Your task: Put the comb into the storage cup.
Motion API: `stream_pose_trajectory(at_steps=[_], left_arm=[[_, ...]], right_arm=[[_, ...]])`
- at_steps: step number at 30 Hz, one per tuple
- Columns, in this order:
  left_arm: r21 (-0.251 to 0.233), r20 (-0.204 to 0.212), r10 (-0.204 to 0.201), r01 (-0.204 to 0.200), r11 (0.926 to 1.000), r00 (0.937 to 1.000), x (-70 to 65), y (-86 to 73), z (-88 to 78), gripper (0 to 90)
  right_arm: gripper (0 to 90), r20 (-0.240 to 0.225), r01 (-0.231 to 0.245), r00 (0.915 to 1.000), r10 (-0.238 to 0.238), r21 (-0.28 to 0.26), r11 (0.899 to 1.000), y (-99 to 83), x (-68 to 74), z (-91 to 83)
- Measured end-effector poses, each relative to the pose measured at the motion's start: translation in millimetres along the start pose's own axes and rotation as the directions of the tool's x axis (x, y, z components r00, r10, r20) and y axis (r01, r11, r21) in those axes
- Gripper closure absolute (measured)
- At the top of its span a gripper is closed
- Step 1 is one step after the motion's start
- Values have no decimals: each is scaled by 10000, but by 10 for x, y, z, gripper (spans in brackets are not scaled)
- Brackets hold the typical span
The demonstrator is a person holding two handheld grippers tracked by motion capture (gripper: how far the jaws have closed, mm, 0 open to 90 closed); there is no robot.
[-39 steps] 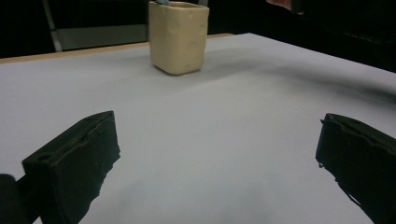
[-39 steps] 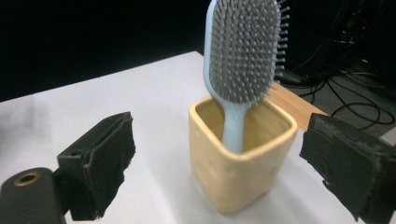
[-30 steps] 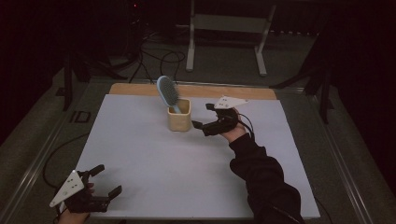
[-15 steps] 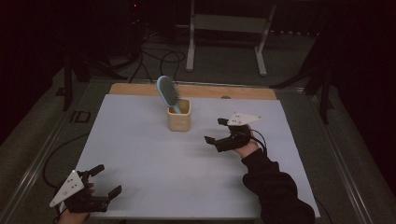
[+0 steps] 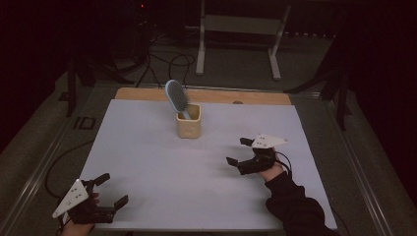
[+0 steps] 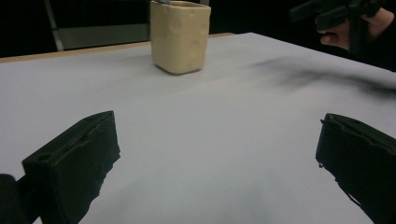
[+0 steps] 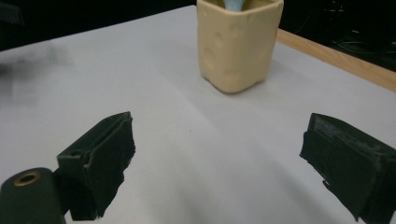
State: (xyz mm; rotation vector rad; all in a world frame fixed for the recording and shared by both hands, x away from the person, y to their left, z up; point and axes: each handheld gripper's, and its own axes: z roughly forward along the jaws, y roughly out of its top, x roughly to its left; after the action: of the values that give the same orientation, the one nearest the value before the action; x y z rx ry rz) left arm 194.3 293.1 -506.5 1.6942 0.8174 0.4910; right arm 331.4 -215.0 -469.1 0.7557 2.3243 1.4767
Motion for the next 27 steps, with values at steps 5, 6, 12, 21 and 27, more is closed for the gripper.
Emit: stream_pose_trajectory(at_steps=[5, 6, 12, 21, 27], left_arm=[[2, -15, 16, -16, 10000, 10000, -3, 1, -2, 0], [12, -21, 18, -18, 10000, 10000, -3, 1, -2, 0], [11, -43, 0, 0, 10000, 10000, -1, 0, 1, 0], [35, -39, 46, -46, 10000, 10000, -6, 2, -1, 0], [14, -41, 41, -41, 10000, 10000, -5, 3, -2, 0]], right_arm=[[87, 205, -151, 9997, 151, 24, 9999, -132, 2, -105], [87, 234, -242, 9994, 241, 37, 9997, -161, 0, -126], [94, 650, -373, 9972, 362, 162, 9992, -331, 20, -272], [94, 1102, -857, 9905, 824, 260, 9960, -564, 87, -475], [94, 1629, -1107, 9808, 1070, 140, 9938, -685, 128, -615]])
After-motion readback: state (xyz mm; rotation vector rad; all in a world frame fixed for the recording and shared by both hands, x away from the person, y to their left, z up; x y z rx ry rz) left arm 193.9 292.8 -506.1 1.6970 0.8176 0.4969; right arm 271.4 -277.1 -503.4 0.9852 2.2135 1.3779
